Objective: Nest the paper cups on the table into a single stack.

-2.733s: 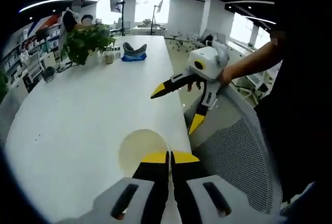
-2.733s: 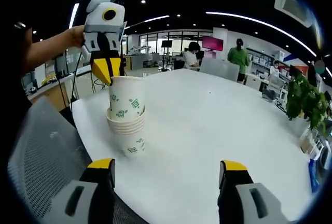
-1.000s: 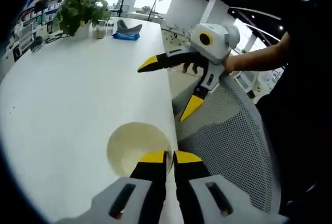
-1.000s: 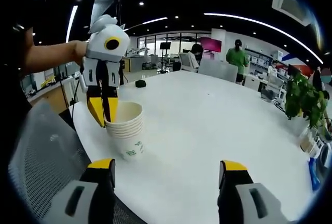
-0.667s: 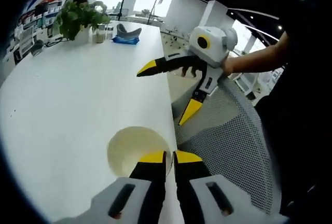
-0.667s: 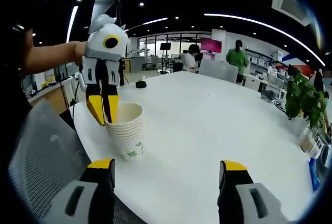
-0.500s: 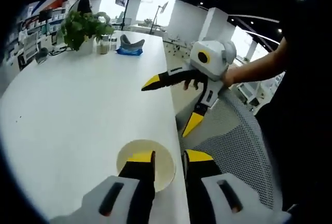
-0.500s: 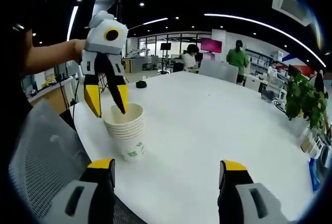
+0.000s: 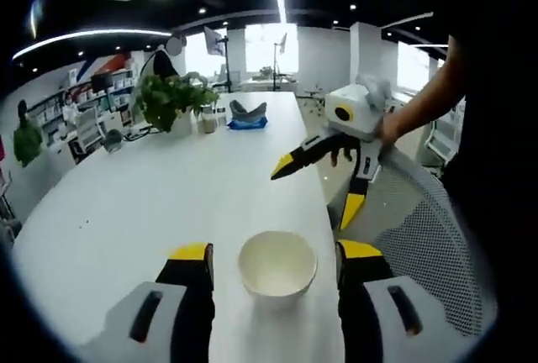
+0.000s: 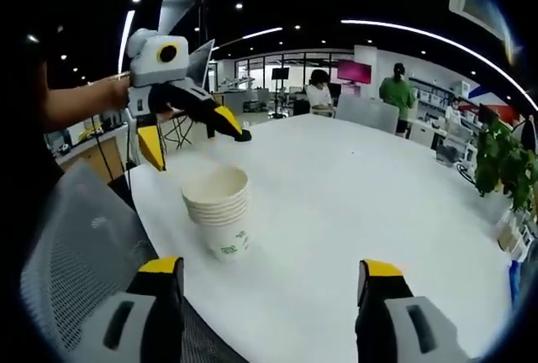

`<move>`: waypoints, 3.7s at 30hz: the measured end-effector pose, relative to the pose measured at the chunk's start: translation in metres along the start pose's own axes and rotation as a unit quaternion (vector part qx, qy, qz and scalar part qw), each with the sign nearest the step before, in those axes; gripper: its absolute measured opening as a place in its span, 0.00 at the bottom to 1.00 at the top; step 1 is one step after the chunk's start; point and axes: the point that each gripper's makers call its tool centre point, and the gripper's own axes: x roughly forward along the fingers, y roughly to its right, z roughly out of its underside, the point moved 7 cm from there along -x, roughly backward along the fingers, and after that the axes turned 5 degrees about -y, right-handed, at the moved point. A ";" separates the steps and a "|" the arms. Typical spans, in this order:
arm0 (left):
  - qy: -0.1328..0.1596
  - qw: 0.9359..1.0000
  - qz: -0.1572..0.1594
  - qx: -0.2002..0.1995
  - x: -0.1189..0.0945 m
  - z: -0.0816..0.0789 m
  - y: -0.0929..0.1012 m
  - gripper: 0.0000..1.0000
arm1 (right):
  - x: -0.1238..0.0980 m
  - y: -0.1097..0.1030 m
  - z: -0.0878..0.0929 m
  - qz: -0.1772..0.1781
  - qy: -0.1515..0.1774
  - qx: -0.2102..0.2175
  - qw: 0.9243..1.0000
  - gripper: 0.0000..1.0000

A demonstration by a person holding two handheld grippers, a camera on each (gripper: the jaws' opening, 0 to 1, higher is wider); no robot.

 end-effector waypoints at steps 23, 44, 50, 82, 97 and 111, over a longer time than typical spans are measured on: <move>0.007 0.995 -0.052 -0.087 0.030 0.053 0.008 0.81 | 0.028 -0.010 -0.026 -0.052 -0.010 -0.031 0.998 0.83; -0.037 0.995 -0.033 -0.083 0.066 0.082 0.011 0.55 | 0.058 -0.027 -0.029 -0.063 -0.022 -0.015 0.998 0.69; -0.041 0.995 -0.027 -0.081 0.072 0.084 0.011 0.49 | 0.060 -0.032 -0.033 -0.073 -0.011 -0.002 0.997 0.66; -0.039 0.998 -0.030 -0.048 0.061 0.066 -0.031 0.35 | 0.085 -0.030 -0.078 -0.101 0.043 -0.004 0.994 0.47; -0.040 0.996 -0.050 -0.060 0.057 0.072 -0.071 0.35 | 0.118 -0.013 -0.105 -0.114 0.042 -0.018 0.992 0.47; -0.041 0.995 -0.060 -0.075 0.065 0.081 -0.103 0.35 | 0.146 0.008 -0.113 -0.118 0.017 -0.005 0.993 0.46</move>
